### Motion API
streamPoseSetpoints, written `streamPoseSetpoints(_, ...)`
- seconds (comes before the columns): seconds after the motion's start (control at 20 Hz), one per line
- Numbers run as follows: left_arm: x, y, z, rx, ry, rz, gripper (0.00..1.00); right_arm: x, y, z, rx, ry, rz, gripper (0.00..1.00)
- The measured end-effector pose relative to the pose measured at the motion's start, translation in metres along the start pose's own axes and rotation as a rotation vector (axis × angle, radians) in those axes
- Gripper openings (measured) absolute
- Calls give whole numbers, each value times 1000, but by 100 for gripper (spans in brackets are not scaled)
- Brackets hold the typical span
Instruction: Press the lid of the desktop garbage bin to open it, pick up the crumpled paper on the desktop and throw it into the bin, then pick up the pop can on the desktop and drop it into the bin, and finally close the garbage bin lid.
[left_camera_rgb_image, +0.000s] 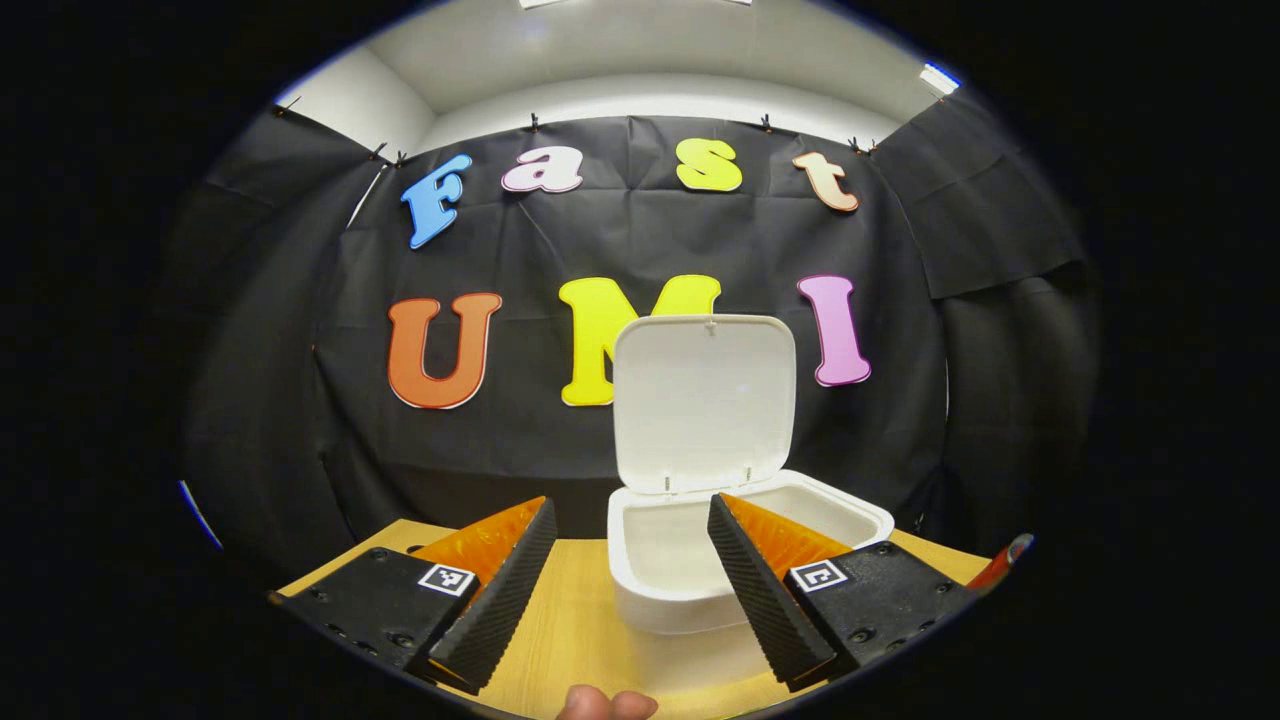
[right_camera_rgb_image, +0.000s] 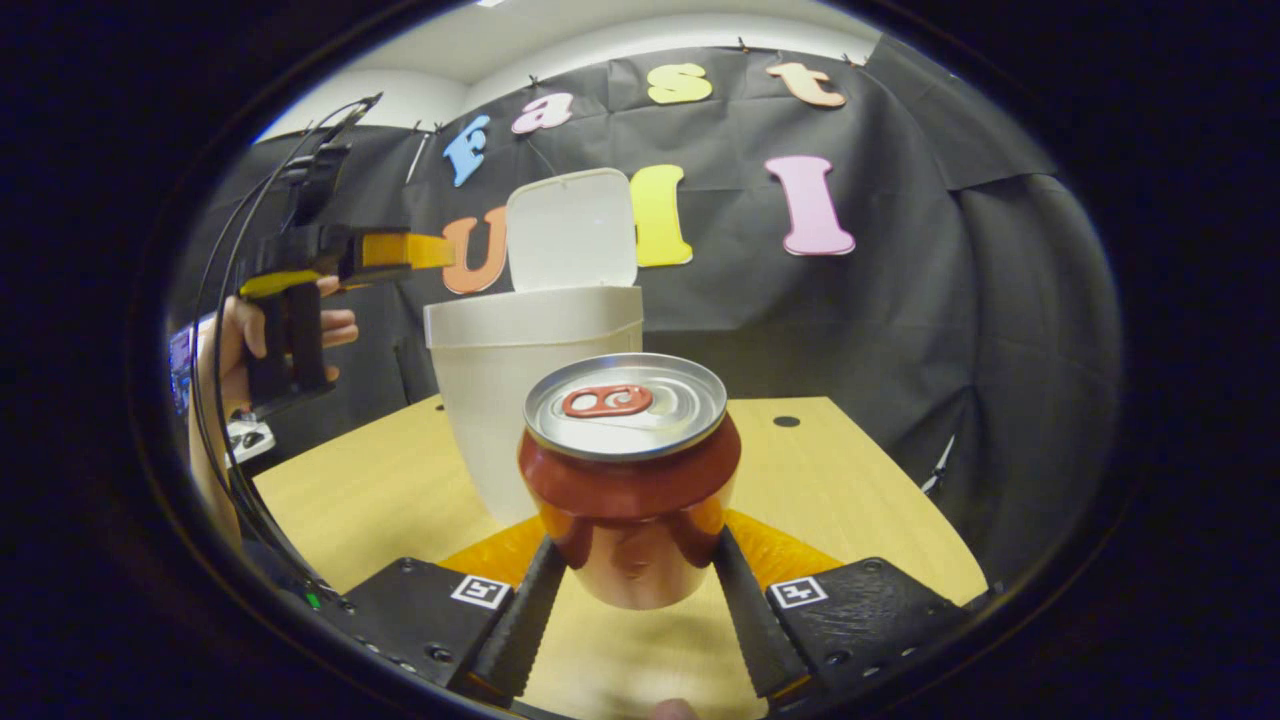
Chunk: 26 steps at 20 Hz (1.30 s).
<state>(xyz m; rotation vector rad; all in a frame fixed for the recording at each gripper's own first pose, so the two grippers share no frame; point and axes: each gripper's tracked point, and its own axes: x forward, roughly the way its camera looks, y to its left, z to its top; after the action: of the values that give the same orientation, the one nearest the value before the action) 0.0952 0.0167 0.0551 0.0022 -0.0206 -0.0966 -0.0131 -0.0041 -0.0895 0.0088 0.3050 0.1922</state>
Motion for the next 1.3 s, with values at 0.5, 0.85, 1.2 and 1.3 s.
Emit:
streamPoseSetpoints(0.5, -60, 38, -24, 0, -2, 76, 98, 18, 38, 115, -72, -126, 95, 80)
streamPoseSetpoints(0.85, -88, 50, -49, 4, 32, 96, 98, 47, 78, 166, -124, -136, 174, 80)
streamPoseSetpoints(1.2, -115, 59, -52, 7, 30, 127, 98, 100, 98, 196, -166, -90, 187, 79)
streamPoseSetpoints(1.3, -121, 63, -52, 15, 26, 138, 98, 120, 100, 195, -158, -56, 185, 79)
